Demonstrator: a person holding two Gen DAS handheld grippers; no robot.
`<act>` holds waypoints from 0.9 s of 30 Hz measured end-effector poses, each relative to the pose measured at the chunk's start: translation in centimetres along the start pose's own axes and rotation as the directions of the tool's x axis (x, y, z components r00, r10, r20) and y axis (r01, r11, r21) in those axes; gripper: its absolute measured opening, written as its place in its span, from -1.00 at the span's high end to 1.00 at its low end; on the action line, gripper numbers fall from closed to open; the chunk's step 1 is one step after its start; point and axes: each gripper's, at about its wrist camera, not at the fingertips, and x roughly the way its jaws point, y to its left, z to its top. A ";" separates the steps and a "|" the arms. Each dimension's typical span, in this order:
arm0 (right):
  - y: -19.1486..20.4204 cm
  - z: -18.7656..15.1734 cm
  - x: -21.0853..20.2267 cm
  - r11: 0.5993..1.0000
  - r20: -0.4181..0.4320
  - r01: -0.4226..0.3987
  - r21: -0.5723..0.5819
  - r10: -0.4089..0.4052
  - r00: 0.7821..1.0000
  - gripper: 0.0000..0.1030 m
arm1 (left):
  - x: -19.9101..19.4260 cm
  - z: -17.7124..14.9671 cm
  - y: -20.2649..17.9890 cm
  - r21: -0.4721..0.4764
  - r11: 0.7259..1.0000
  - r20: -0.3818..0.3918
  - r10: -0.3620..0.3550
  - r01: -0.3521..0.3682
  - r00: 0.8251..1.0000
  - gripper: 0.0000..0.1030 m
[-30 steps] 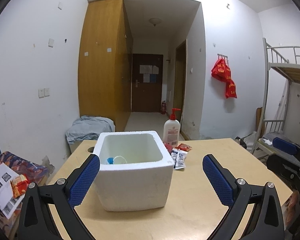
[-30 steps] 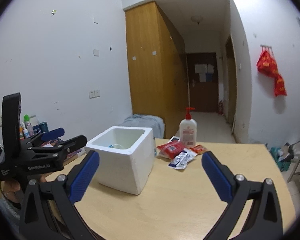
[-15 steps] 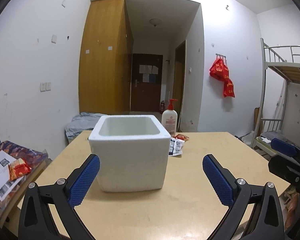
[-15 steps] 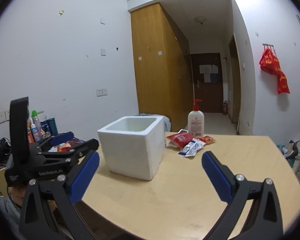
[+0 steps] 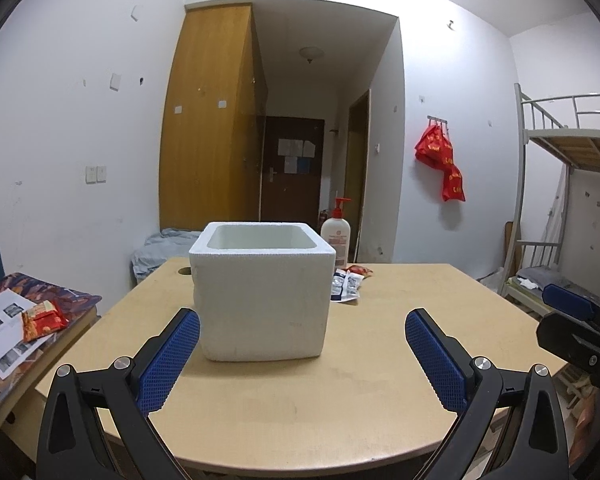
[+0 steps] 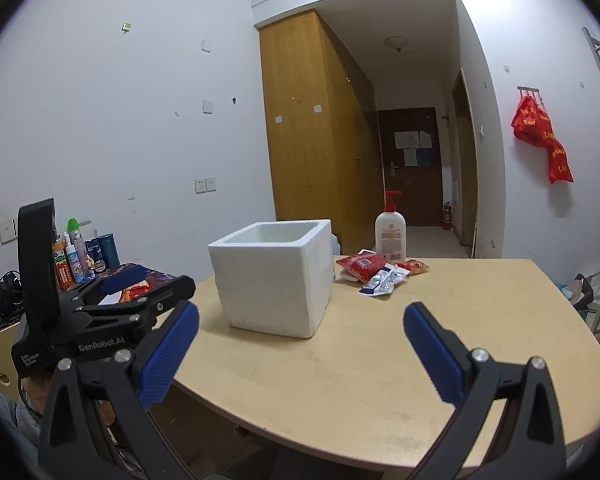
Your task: Organize soft objects
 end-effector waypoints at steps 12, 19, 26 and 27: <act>1.4 -0.8 -2.6 0.999 -0.009 0.053 -0.002 -0.053 0.999 -1.00 | -3.7 -0.6 -1.2 0.031 0.999 0.049 -0.010 0.008 0.999 -0.99; 1.2 -0.9 -2.9 0.998 -0.004 0.055 0.002 -0.055 0.998 -1.00 | -4.1 -0.6 -1.6 0.042 0.999 0.059 -0.021 0.019 0.998 -0.99; 0.9 -1.4 -2.4 0.999 -0.005 0.041 0.006 -0.041 0.999 -1.00 | -3.2 -1.3 -1.5 0.039 0.999 0.037 -0.019 0.017 0.999 -0.99; 0.9 -1.5 -2.3 0.999 -0.006 0.040 0.006 -0.040 0.999 -1.00 | -3.1 -1.4 -1.5 0.038 0.999 0.038 -0.016 0.014 0.999 -0.99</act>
